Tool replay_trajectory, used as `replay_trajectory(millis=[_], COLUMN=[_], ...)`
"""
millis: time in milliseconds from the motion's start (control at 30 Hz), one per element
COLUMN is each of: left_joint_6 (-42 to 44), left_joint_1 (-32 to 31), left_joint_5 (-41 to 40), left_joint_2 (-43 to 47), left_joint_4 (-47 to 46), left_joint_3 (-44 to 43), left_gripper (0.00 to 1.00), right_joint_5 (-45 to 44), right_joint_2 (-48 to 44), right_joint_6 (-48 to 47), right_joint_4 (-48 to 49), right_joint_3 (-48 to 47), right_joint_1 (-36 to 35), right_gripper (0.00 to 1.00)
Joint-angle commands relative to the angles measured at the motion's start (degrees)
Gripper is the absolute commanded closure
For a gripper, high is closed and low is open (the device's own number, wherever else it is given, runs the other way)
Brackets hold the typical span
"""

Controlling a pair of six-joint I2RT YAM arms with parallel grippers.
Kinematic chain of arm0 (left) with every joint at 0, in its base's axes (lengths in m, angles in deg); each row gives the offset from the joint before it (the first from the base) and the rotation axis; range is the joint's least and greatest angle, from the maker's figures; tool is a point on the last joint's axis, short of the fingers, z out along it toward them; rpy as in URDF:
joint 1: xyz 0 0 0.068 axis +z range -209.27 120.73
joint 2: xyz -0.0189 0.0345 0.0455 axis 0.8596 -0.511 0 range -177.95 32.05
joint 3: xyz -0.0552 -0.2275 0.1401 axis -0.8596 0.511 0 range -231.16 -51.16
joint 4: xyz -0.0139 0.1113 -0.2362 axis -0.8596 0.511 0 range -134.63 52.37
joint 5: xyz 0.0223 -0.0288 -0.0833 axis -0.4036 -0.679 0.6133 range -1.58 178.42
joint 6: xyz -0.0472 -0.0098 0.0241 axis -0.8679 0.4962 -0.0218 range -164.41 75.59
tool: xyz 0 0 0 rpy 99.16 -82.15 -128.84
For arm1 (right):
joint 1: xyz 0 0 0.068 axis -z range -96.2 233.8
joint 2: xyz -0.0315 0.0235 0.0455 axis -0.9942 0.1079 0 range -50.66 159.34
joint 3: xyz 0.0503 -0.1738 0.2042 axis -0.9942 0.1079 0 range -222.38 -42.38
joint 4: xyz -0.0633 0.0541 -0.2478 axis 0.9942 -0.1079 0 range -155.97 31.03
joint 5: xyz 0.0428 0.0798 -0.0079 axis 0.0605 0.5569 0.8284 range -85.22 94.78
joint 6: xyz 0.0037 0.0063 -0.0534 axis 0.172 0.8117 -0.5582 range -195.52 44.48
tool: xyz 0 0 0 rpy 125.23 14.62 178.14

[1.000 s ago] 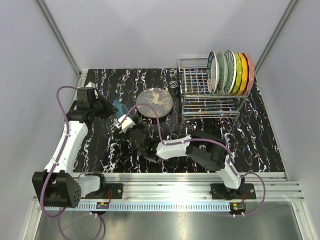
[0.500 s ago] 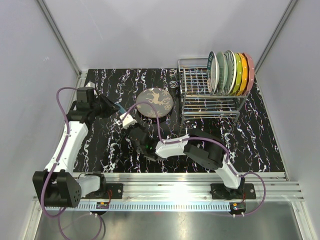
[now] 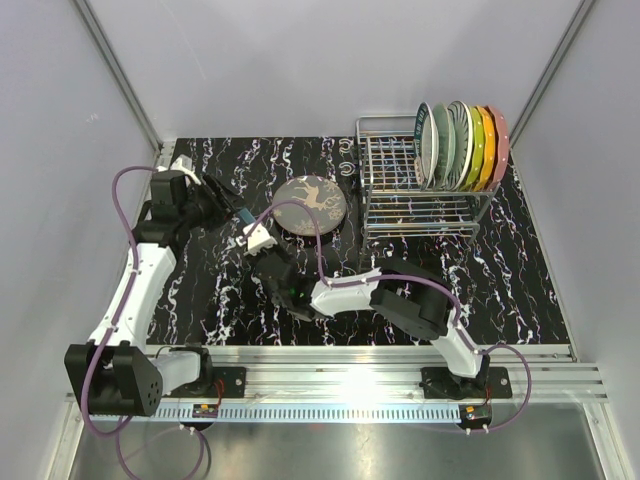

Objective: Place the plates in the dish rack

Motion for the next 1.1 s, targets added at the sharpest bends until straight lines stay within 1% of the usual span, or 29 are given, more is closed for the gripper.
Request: replay_trajectory(millis=[0,33,133,233,367,467,633,800,900,933,1000,1067], left_joint_6=[3.5,4.1,6.5,8.5,10.2,11.0,11.5,11.6,11.6,11.5,11.7,11.7], left_joint_1=[0.5,0.5,0.5,0.5,0.5,0.5,0.6,0.7,0.7,0.7,0.7,0.7], left_joint_5=[2.2,2.1,0.8,-2.6,-10.8,-14.5,-15.7,-15.9,-15.8,-15.6,-15.4,-15.7], left_joint_2=[2.2,2.5,3.3,5.2,7.7,8.3,7.1,6.2,6.2,6.1,6.0,6.2], left_joint_4=[-4.4,-4.4,-4.2,-4.1,-2.7,-2.3,-1.5,-1.2,-1.2,-1.2,-1.2,-1.0], left_joint_3=[-1.7,-1.8,-2.4,-2.6,-2.4,-2.2,-2.6,-2.7,-2.6,-2.7,-2.8,-2.9], left_gripper=[0.39,0.36,0.29,0.27,0.24,0.21,0.19,0.16,0.08,0.04,0.01,0.01], right_joint_5=[-2.6,-2.5,-3.1,-3.4,-3.6,-3.1,-2.8,-3.8,-4.4,-4.7,-5.6,-6.5], right_joint_2=[-4.3,-4.7,-6.0,-8.1,-13.7,-17.7,-23.6,-29.9,-33.1,-34.9,-36.7,-39.2], right_joint_6=[6.1,6.7,8.1,10.3,13.0,15.6,19.8,21.1,21.5,21.4,20.9,19.4], right_joint_4=[-4.3,-5.0,-7.1,-9.5,-12.6,-15.5,-19.9,-23.9,-26.1,-26.6,-28.0,-28.9], right_joint_3=[-2.1,-1.9,-1.4,0.0,3.3,5.3,8.2,9.6,9.5,9.5,8.7,8.0], right_joint_1=[0.3,0.4,0.6,1.0,1.3,1.4,1.3,1.4,1.3,1.4,1.5,1.6], right_gripper=[0.95,0.95,0.97,0.98,1.00,1.00,0.99,1.00,1.00,1.00,1.00,1.00])
